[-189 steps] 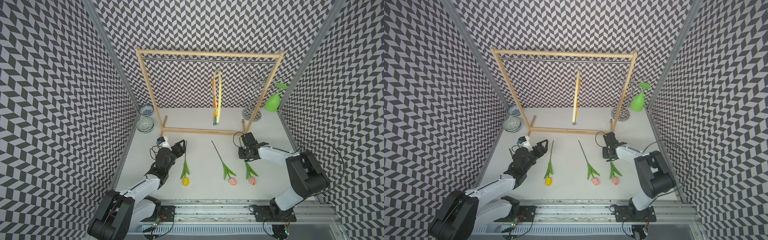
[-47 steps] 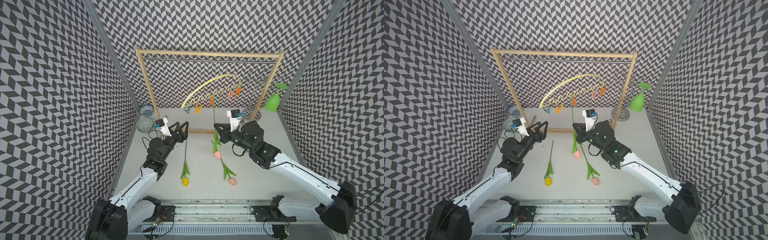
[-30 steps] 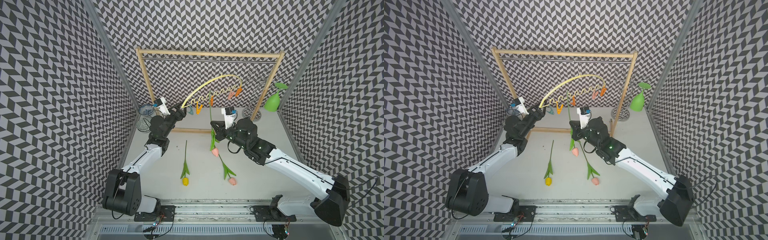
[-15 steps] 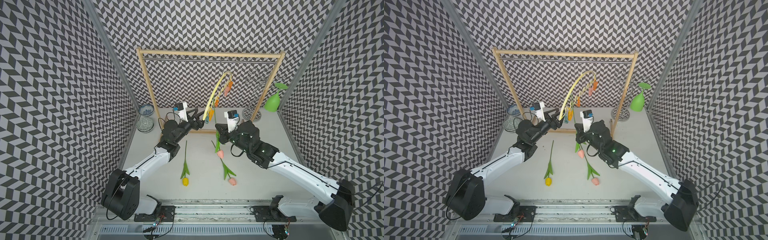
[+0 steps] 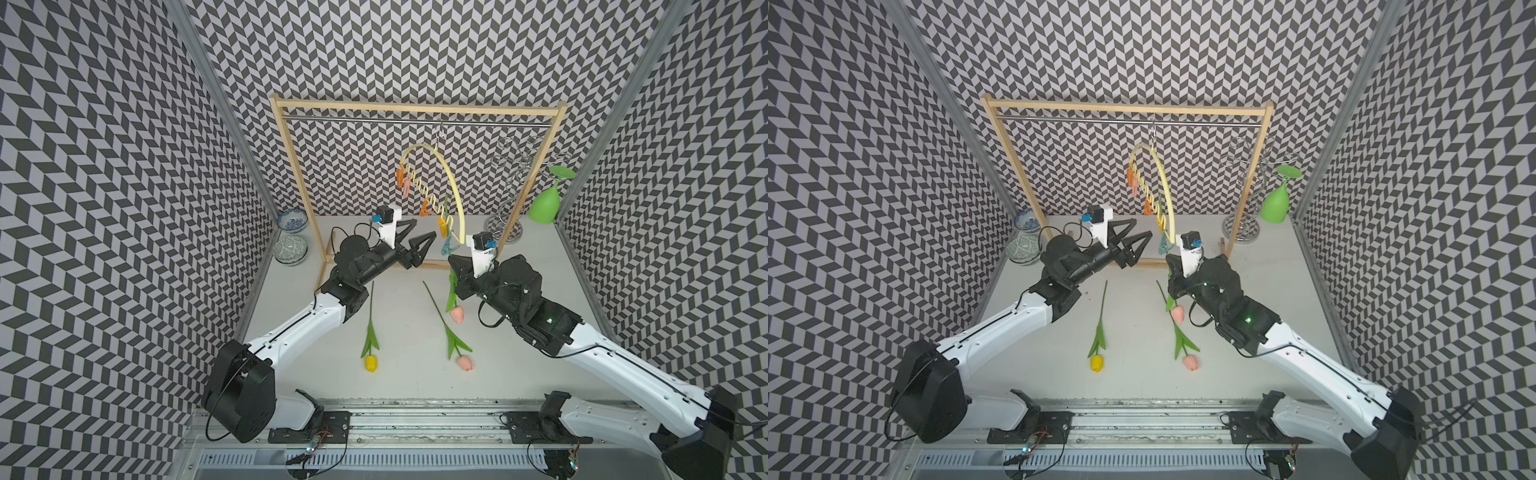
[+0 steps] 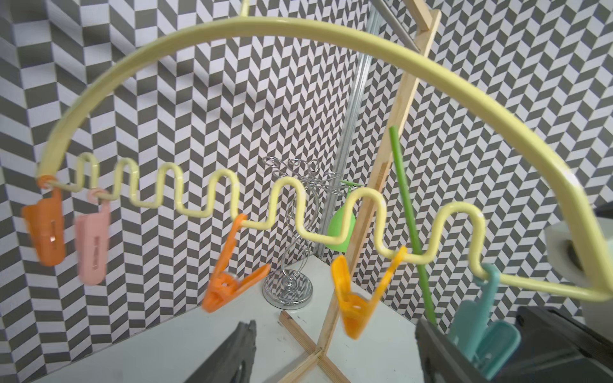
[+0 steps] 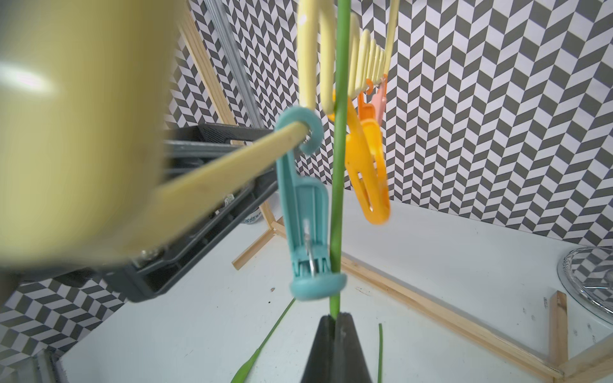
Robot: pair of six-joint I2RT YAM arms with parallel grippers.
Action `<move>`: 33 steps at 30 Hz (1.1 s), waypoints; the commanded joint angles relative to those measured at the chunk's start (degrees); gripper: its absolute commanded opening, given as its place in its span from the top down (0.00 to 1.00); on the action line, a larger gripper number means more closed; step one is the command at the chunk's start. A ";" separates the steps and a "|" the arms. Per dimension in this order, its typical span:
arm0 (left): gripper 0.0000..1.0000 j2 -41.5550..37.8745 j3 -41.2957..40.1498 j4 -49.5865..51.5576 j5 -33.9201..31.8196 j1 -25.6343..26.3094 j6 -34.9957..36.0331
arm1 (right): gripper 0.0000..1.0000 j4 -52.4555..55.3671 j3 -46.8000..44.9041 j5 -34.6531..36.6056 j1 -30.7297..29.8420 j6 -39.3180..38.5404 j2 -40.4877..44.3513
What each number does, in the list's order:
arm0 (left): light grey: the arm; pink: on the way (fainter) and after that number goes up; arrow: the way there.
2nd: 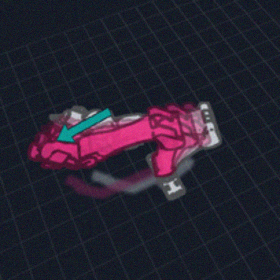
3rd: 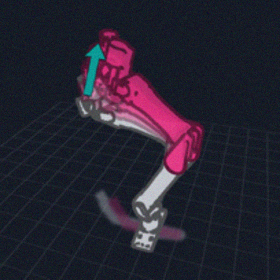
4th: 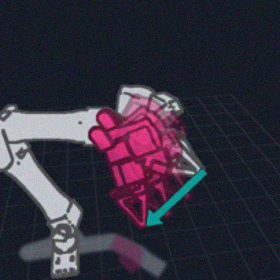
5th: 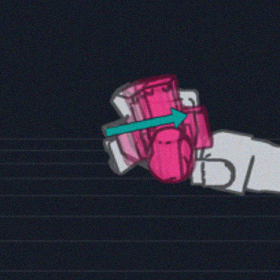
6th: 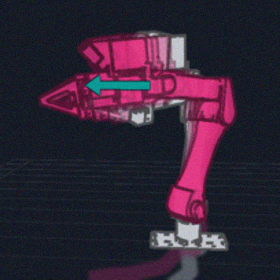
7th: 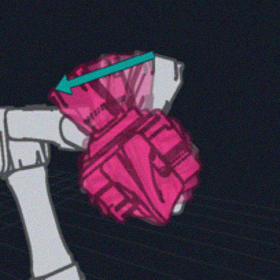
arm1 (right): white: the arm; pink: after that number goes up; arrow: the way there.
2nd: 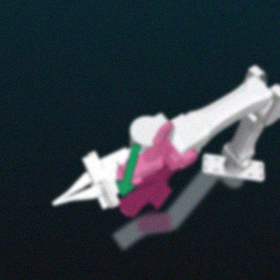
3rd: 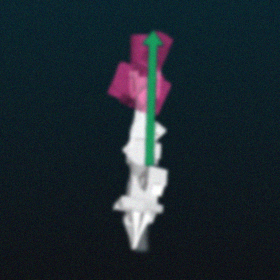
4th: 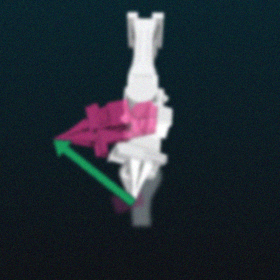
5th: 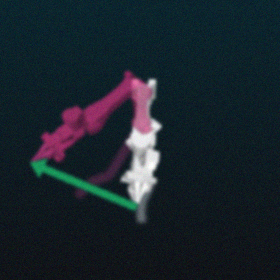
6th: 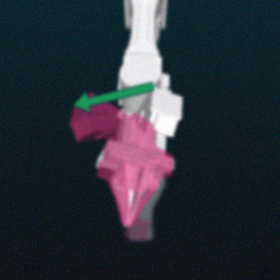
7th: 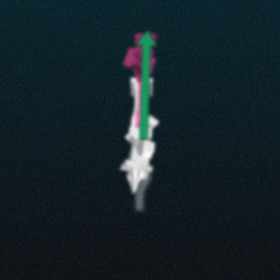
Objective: Dry the flowers on a clothes hanger
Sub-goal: Adjust the hanger on the clothesline, then open the clamp at the hanger.
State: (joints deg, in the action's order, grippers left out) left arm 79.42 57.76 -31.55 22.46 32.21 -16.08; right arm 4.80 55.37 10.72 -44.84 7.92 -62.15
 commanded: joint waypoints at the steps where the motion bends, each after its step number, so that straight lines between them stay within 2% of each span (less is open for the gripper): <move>1: 0.23 1.14 2.54 -1.58 5.53 0.36 2.51 | 1.00 -1.31 -1.12 2.32 -0.16 -1.53 1.98; 5: 0.31 2.13 2.67 -4.57 10.76 0.39 4.09 | 1.00 -1.29 -1.76 2.67 -0.02 -1.60 2.65; 8: 0.32 1.60 0.15 -8.85 13.05 0.57 5.62 | 1.00 -1.26 -1.94 2.61 -0.04 -1.60 2.91; 15: 0.34 1.79 -0.51 -8.53 9.46 3.20 12.59 | 1.00 -1.53 -1.41 1.96 -0.07 -1.67 2.17; 27: 0.34 3.90 1.69 -8.03 10.23 3.70 12.64 | 1.00 -0.61 -0.09 1.32 -0.05 -1.77 1.69; 33: 0.38 4.57 2.67 -8.40 11.09 3.82 11.89 | 1.00 -0.59 0.08 0.99 -0.07 -1.86 1.60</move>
State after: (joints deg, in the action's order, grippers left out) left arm 83.48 58.00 -38.81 32.67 35.64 -4.16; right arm 5.61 53.74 12.16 -44.82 6.48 -60.42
